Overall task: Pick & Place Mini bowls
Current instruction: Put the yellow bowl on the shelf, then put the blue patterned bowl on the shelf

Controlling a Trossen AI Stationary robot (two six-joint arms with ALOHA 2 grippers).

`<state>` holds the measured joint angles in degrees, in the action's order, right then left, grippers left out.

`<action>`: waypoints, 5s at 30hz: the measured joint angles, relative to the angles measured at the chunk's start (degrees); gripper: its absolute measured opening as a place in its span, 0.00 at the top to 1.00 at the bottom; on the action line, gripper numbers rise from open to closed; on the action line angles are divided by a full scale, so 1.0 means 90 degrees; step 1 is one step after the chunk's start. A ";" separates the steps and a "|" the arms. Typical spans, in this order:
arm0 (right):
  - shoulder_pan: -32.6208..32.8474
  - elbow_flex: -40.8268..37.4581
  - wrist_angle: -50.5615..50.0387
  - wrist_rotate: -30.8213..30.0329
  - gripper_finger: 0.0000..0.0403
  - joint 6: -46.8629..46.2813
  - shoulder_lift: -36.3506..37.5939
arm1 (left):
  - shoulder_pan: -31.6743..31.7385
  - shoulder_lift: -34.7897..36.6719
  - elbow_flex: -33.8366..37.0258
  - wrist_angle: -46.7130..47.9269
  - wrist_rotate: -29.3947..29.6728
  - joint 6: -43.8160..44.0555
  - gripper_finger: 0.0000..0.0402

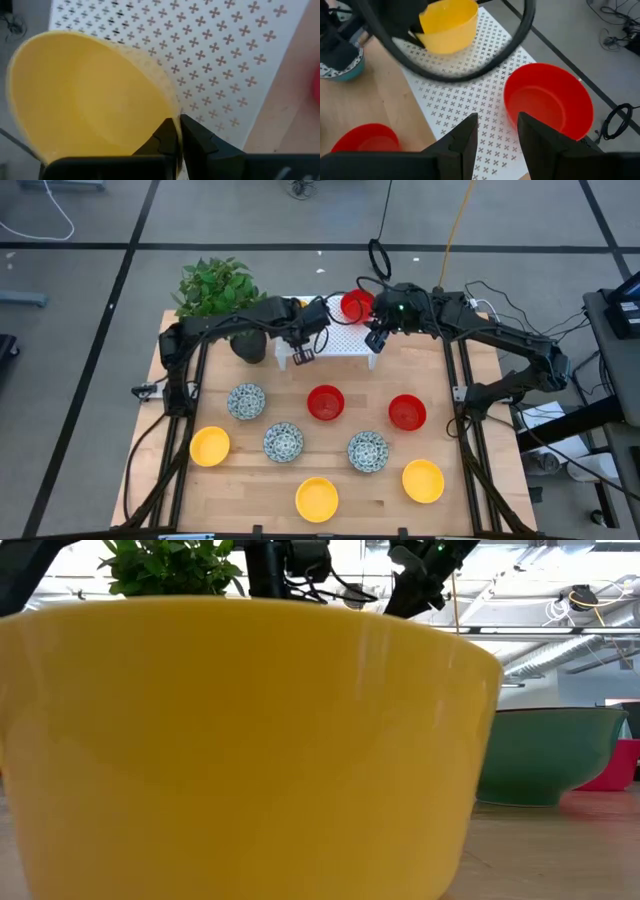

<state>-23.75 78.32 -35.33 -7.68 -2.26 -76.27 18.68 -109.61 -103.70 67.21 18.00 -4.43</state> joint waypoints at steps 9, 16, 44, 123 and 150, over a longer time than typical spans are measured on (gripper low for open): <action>-0.0019 0.0000 -0.0005 0.0002 0.69 0.0000 -0.0002 | 0.0000 -0.0099 0.0000 0.0021 0.0015 -0.0115 0.93; -0.0019 0.0000 -0.0008 0.0002 0.69 -0.0002 0.0000 | 0.0005 -0.0099 0.0000 0.0008 0.0330 -0.0145 0.91; -0.0019 0.0000 -0.0008 0.0002 0.69 -0.0005 0.0000 | -0.0232 -0.0016 0.0000 -0.0159 0.1671 -0.0041 0.59; 0.1581 0.0005 -0.0588 0.0029 0.69 -0.0291 -0.0002 | -0.5245 -0.0013 0.2630 -0.1708 -0.1006 0.5662 0.95; 0.1579 -0.0007 -0.0583 0.0003 0.69 -0.0231 0.0276 | -0.4930 -0.0029 0.0646 -0.1244 0.0477 0.3610 0.99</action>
<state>-9.54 78.26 -40.58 -7.66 -4.34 -73.78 -25.69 -109.86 -97.88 56.01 22.30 28.06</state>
